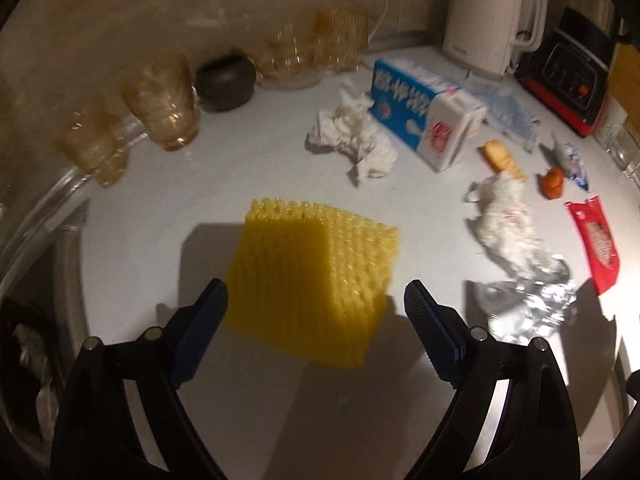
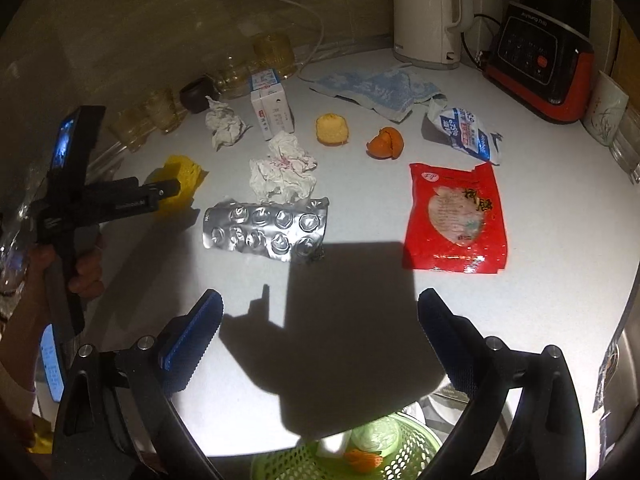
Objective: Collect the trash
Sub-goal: 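Grasp the yellow foam net with the left tool while the right tool grasps crumpled tissue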
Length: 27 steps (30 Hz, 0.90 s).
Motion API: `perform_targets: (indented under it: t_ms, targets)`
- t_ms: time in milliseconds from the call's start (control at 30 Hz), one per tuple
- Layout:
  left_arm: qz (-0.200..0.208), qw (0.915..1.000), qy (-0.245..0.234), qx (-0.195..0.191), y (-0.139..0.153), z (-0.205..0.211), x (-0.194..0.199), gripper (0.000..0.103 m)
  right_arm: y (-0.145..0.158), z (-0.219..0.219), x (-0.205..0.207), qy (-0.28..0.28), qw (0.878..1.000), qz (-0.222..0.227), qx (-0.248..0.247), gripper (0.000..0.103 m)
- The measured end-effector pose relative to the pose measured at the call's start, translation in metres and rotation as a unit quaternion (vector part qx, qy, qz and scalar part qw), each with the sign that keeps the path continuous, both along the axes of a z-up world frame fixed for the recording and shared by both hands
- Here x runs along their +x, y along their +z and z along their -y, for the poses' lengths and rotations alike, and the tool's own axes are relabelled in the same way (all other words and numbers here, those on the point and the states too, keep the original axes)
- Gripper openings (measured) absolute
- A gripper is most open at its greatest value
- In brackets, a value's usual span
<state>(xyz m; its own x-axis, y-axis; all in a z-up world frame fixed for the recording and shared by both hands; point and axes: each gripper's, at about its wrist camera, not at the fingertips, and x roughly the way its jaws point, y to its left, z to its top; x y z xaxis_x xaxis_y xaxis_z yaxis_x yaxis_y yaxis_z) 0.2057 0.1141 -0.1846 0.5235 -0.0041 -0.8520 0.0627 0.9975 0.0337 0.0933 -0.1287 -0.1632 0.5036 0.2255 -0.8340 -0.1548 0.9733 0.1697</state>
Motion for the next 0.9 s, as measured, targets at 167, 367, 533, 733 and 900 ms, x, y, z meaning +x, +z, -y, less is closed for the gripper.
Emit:
perform_targets:
  t_ms: [167,367,533,733,900]
  targets:
    - [-0.015,0.9998,0.001,0.010,-0.018,0.000,0.015,0.086,-0.005,-0.007,0.011,-0.014,1.000,-0.007,-0.005,0.097]
    - [-0.001,0.9996,0.003,0.029,-0.014,0.005,0.008,0.051,-0.010,-0.008,0.019,-0.023,1.000,-0.011,-0.007,0.097]
    - [0.011,0.9988,0.016,0.044,-0.010,-0.007,0.005,0.021,-0.015,-0.003,0.030,-0.039,0.999,-0.022,0.011,0.097]
    - [0.019,0.9992,0.009,0.034,-0.004,-0.009,0.004,0.020,-0.020,-0.019,0.074,-0.033,0.999,-0.023,0.029,0.097]
    - [0.026,0.9994,-0.003,0.024,0.006,-0.005,0.003,0.020,-0.028,-0.048,0.120,-0.013,1.000,-0.021,0.007,0.097]
